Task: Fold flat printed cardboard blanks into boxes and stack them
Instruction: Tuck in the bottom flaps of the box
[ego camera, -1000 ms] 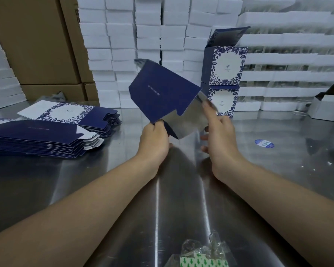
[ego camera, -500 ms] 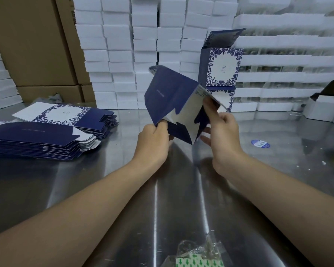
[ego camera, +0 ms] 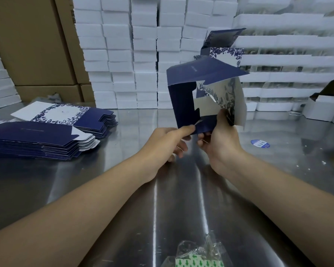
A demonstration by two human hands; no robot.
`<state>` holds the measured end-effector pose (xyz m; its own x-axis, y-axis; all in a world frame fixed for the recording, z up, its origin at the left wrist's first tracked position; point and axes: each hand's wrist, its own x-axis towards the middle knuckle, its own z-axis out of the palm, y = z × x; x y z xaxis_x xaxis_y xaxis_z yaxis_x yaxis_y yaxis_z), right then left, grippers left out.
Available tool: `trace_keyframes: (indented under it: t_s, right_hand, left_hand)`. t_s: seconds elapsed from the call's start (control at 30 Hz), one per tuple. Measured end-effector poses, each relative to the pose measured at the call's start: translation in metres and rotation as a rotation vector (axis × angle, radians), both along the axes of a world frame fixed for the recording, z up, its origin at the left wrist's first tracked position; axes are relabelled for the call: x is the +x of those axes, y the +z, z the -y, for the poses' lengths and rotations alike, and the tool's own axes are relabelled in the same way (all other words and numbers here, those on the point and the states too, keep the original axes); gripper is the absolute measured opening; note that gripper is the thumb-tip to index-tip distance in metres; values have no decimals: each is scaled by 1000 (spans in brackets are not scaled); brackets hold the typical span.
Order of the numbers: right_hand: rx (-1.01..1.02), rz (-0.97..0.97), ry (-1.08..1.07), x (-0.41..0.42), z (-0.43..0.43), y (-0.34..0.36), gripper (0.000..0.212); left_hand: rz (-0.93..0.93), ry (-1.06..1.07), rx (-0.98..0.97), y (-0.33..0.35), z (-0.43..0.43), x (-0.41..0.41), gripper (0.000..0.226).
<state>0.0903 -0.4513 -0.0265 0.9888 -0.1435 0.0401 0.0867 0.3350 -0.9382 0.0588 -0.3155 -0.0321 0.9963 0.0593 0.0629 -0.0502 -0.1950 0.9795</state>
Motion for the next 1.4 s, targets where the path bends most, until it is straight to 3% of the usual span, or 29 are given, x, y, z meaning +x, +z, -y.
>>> trace_keyframes:
  t_s: [0.13, 0.33, 0.47, 0.63, 0.77, 0.9, 1.1, 1.4]
  right_hand:
    - [32, 31, 55, -2, -3, 1, 67]
    - [32, -39, 205, -4, -4, 1, 43]
    - [-7, -78, 384, -11, -8, -1, 41]
    - [-11, -17, 399, -11, -10, -1, 42]
    - [-56, 26, 454, -12, -13, -2, 58]
    - [-156, 30, 392, -14, -14, -3, 61]
    - [-42, -17, 258, -11, -10, 0, 39]
    - [-85, 23, 186, -11, -9, 0, 38]
  left_hand:
    - [-35, -50, -152, 3, -1, 1, 28]
    - [-9, -35, -442, 5, -1, 5, 28]
    - [3, 9, -453, 3, -4, 7, 31]
    - [-5, -9, -481, 2, -5, 8, 40]
    - [-36, -82, -430, 1, -4, 8, 53]
    - [-11, -79, -423, -1, -2, 8, 55]
    - [-32, -22, -481, -1, -4, 10, 44]
    - [-91, -53, -432, 2, -4, 5, 51]
